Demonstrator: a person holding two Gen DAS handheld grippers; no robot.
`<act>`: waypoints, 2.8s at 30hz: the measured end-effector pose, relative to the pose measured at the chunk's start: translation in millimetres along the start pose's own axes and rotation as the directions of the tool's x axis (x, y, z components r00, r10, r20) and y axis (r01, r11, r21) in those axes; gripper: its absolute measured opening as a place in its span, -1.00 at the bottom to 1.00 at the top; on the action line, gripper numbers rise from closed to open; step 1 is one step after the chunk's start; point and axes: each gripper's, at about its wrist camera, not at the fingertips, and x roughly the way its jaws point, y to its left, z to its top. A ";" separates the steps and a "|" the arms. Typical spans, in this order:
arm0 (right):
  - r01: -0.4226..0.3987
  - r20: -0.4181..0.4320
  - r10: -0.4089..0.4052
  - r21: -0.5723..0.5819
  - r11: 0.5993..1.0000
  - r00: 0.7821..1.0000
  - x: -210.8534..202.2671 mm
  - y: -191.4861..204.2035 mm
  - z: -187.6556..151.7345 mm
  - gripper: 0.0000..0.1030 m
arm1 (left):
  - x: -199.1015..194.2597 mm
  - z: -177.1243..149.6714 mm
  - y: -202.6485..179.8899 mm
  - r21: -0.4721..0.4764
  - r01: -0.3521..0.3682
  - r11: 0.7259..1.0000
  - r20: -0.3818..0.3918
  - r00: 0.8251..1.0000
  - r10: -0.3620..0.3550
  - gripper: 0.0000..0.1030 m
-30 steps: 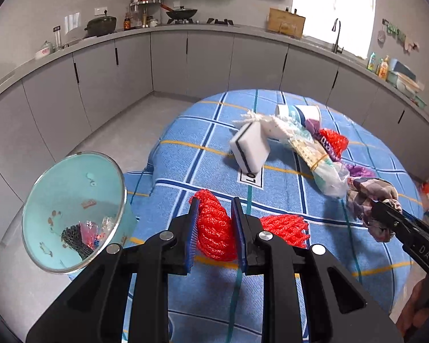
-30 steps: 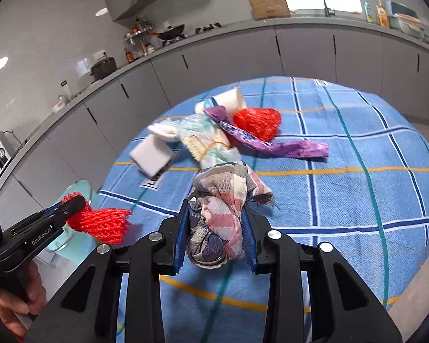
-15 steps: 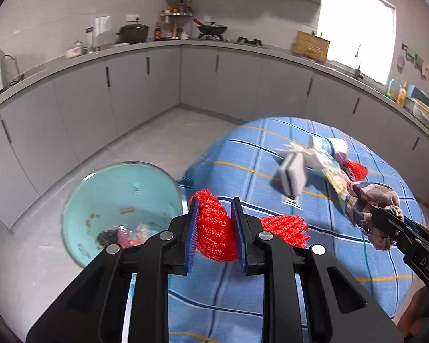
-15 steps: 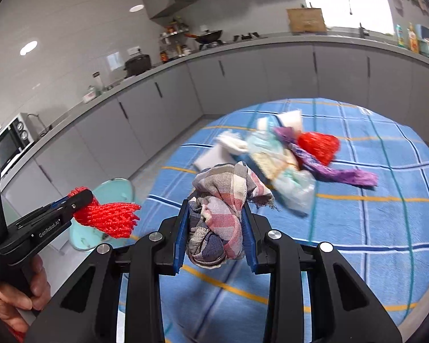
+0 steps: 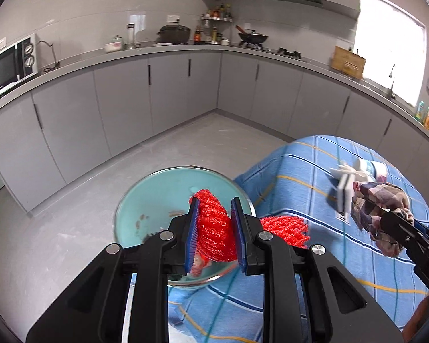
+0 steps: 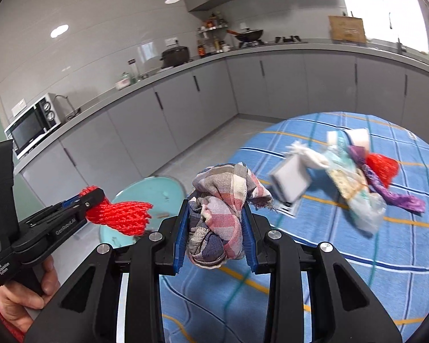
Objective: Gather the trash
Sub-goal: 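Carry the checked cloth and red mesh sleeve over the bucket with both tools, then open both tools to drop the cloth and mesh sleeve into the bucket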
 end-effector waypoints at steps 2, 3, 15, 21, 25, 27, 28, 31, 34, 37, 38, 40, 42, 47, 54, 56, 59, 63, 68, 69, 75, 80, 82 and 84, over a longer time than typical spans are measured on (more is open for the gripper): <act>-0.015 -0.003 0.015 -0.012 1.000 1.000 5.2 8.0 1.6 -0.34 | 1.9 0.8 8.1 -0.010 -0.014 1.000 -0.001 1.000 0.014 -0.56; -0.025 -0.006 0.025 -0.020 0.999 1.000 9.2 13.8 3.2 -0.34 | 2.6 1.4 9.8 -0.012 -0.018 1.000 -0.001 1.000 0.018 -0.56; -0.100 -0.033 0.097 -0.077 0.992 0.995 45.4 58.7 13.5 -0.34 | 20.8 9.1 39.9 -0.060 -0.077 0.995 -0.018 0.997 0.076 -0.56; -0.122 -0.057 0.117 -0.089 0.989 0.991 69.6 71.9 14.5 -0.34 | 37.8 10.8 53.0 -0.079 -0.102 0.992 -0.042 0.994 0.099 -0.56; -0.129 -0.083 0.122 -0.085 0.988 0.989 86.9 76.1 13.6 -0.34 | 49.6 10.2 59.7 -0.088 -0.117 0.989 -0.060 0.992 0.112 -0.56; -0.128 -0.099 0.119 -0.088 0.988 0.988 96.4 79.0 12.3 -0.34 | 55.8 9.5 64.1 -0.096 -0.123 0.988 -0.070 0.991 0.117 -0.56; -0.127 -0.108 0.117 -0.091 0.988 0.987 100.9 80.0 11.5 -0.34 | 59.5 9.0 66.3 -0.102 -0.127 0.987 -0.077 0.990 0.119 -0.56; -0.119 -0.131 0.106 -0.096 0.988 0.986 112.9 82.2 9.3 -0.34 | 68.5 6.0 71.0 -0.108 -0.130 0.986 -0.093 0.988 0.120 -0.56; -0.108 -0.154 0.091 -0.103 0.989 0.984 126.7 83.4 8.6 -0.34 | 76.7 4.9 72.6 -0.109 -0.133 0.985 -0.106 0.987 0.121 -0.56; -0.099 -0.173 0.081 -0.102 0.990 0.982 138.7 82.4 7.3 -0.34 | 86.4 5.5 73.3 -0.108 -0.136 0.985 -0.121 0.985 0.123 -0.56; -0.097 -0.178 0.078 -0.102 0.990 0.981 142.1 82.4 7.5 -0.34 | 90.3 6.3 72.2 -0.107 -0.138 0.985 -0.127 0.984 0.124 -0.56; -0.095 -0.189 0.074 -0.103 0.990 0.979 149.0 82.9 7.7 -0.34 | 95.2 5.9 74.0 -0.108 -0.140 0.984 -0.134 0.983 0.125 -0.56; -0.092 -0.199 0.070 -0.104 0.990 0.978 155.0 83.0 8.3 -0.34 | 101.0 4.3 74.8 -0.109 -0.144 0.984 -0.143 0.981 0.127 -0.56; -0.091 -0.224 0.067 -0.098 0.991 0.972 168.8 83.9 6.9 -0.34 | 112.6 1.3 75.5 -0.109 -0.147 0.983 -0.165 0.978 0.128 -0.56; -0.091 -0.253 0.065 -0.092 0.992 0.965 183.5 84.3 3.6 -0.33 | 124.8 0.0 76.7 -0.107 -0.156 0.982 -0.188 0.973 0.134 -0.56; -0.090 -0.259 0.063 -0.095 0.991 0.964 186.4 84.7 3.7 -0.33 | 127.8 -1.4 77.2 -0.106 -0.157 0.982 -0.195 0.972 0.134 -0.56; -0.095 -0.267 0.067 -0.094 0.991 0.961 189.9 83.7 3.9 -0.29 | 129.9 -3.8 76.2 -0.103 -0.158 0.982 -0.204 0.970 0.135 -0.56; -0.106 -0.277 0.078 -0.088 0.990 0.958 192.1 82.5 2.4 -0.20 | 130.2 -2.4 75.1 -0.091 -0.166 0.982 -0.207 0.968 0.145 -0.50; -0.114 -0.269 0.089 -0.078 0.990 0.959 187.5 80.1 3.8 -0.06 | 125.1 -1.1 71.4 -0.058 -0.204 0.977 -0.197 0.962 0.189 -0.27; -0.114 -0.263 0.090 -0.078 0.990 0.961 185.7 79.9 4.9 0.00 | 123.0 -1.5 71.7 -0.054 -0.211 0.976 -0.193 0.961 0.197 -0.12; -0.110 -0.223 0.092 -0.072 0.991 0.970 167.6 76.1 10.6 0.18 | 105.6 1.0 69.1 -0.063 -0.247 0.967 -0.158 0.959 0.234 0.42; -0.105 -0.200 0.090 -0.068 0.992 0.976 152.1 72.3 13.4 0.19 | 92.6 1.2 66.1 -0.075 -0.260 0.963 -0.141 0.959 0.248 0.59; -0.099 -0.191 0.084 -0.067 0.993 0.978 145.5 71.8 14.4 0.19 | 87.1 2.0 62.2 -0.076 -0.268 0.961 -0.130 0.958 0.257 0.65; -0.097 -0.185 0.084 -0.064 0.993 0.979 139.9 70.0 14.8 0.19 | 81.3 0.9 60.1 -0.075 -0.266 0.961 -0.122 0.959 0.256 0.68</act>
